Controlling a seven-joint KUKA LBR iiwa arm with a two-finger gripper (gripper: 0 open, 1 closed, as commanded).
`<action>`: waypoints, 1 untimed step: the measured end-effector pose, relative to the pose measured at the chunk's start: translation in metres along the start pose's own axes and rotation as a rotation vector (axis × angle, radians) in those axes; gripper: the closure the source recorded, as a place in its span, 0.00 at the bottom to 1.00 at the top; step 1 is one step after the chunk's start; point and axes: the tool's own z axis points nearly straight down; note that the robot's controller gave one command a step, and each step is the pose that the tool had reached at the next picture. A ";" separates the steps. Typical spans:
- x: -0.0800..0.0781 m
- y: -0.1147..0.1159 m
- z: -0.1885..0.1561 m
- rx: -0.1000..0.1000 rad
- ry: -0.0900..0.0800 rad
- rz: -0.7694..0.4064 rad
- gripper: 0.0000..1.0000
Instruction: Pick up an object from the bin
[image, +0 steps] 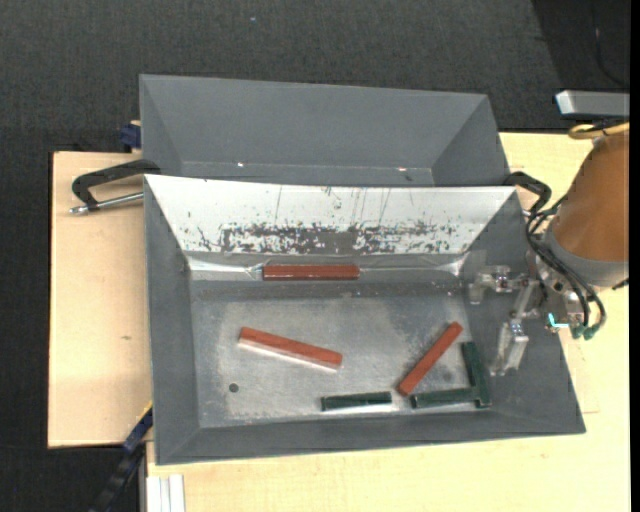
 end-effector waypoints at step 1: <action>-0.002 0.000 -0.004 0.002 -0.008 -0.002 0.00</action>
Offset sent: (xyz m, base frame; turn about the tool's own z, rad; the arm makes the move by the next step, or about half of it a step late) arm 0.0072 0.0015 -0.1122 -0.5571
